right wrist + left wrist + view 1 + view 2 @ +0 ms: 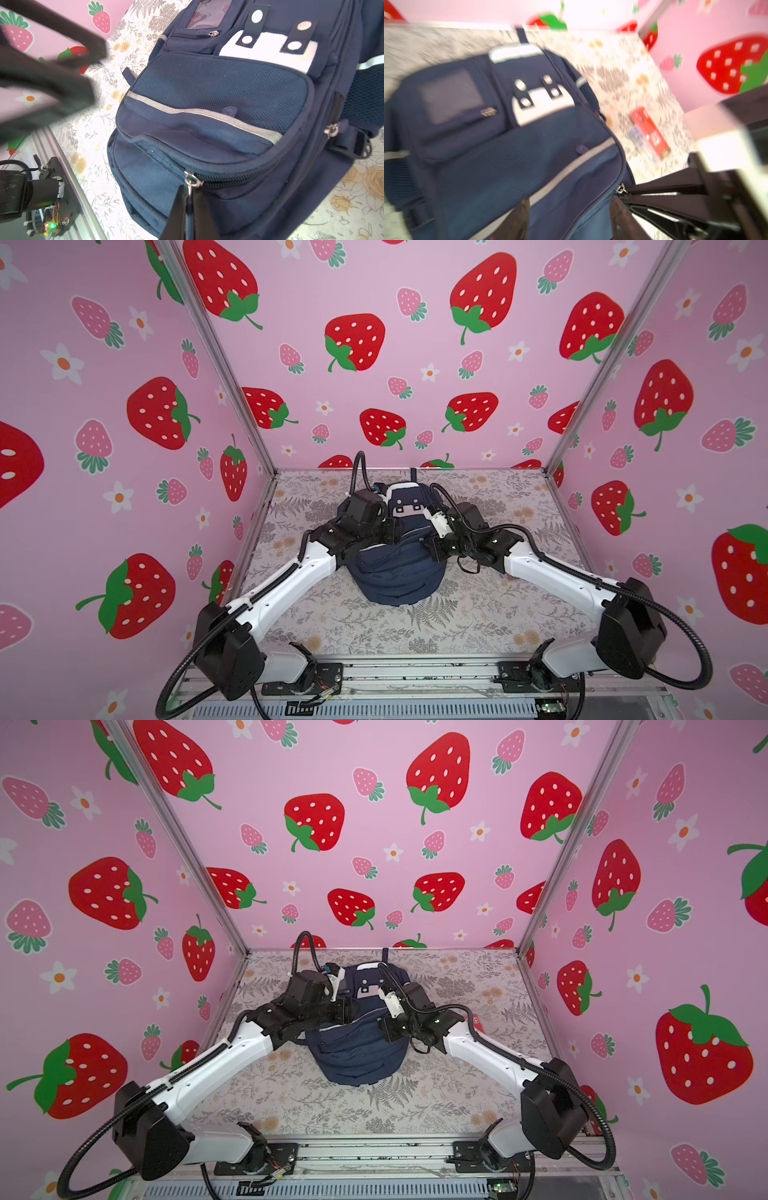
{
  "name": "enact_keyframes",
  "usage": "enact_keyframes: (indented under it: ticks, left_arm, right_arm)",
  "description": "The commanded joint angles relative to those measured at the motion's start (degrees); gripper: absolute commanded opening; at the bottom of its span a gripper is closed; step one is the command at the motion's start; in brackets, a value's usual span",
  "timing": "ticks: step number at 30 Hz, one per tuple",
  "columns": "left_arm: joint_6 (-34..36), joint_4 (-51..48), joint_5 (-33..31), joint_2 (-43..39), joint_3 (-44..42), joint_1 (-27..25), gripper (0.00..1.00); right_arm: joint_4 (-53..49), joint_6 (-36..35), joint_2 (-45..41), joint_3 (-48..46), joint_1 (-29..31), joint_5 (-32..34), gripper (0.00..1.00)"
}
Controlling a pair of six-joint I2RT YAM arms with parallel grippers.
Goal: Pack the student bag
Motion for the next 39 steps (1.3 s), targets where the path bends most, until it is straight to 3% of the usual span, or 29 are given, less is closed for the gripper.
enact_keyframes:
  ticks: [1,4,7,10,14,17,22,25,29,32,35,39]
  left_arm:
    - [-5.3,-4.9,-7.5,-4.9,-0.2,4.0,0.67]
    - [-11.2,-6.7,-1.1,-8.0,-5.1,12.1,0.69]
    - [-17.9,-2.3,16.8,-8.2,-11.4,22.7,0.57]
    - [-22.9,6.6,27.0,-5.8,-17.1,27.2,0.51]
    - [-24.0,12.2,31.1,1.0,-17.9,26.6,0.46]
    - [-26.6,19.7,33.0,3.7,-20.5,26.5,0.47]
    - [-29.4,22.4,33.8,8.0,-21.2,26.2,0.4]
    - [-29.9,22.2,34.1,7.9,-22.0,26.2,0.39]
    - [-23.9,9.6,30.9,6.7,-17.1,27.9,0.44]
    - [-23.2,7.8,29.5,5.7,-15.7,28.7,0.5]
    - [-24.0,9.4,31.8,8.8,-14.7,28.7,0.52]
    - [-30.7,19.0,33.6,11.0,-18.5,28.6,0.54]
  right_arm:
    - [-1.5,-0.2,0.6,1.9,0.5,1.2,0.0]
    - [-1.0,0.0,1.0,1.3,0.5,1.4,0.0]
    - [-0.5,-0.4,1.3,0.0,0.5,2.7,0.0]
    - [-1.4,-2.0,2.8,0.9,0.4,4.8,0.0]
    - [-2.9,-4.0,4.9,3.4,-0.1,4.3,0.0]
    - [-4.7,-4.6,5.9,5.3,-0.6,3.7,0.0]
    - [-9.7,-3.5,8.3,8.9,-0.8,4.9,0.0]
    - [-7.5,-2.4,8.2,7.6,-0.7,5.5,0.0]
    - [-4.1,-0.1,7.6,5.3,-0.9,7.1,0.0]
    - [-4.1,0.3,7.4,5.8,-0.8,7.0,0.0]
    - [-4.4,0.1,6.5,5.8,-0.8,7.7,0.0]
    - [-6.4,-1.9,6.6,6.8,-0.8,7.3,0.0]
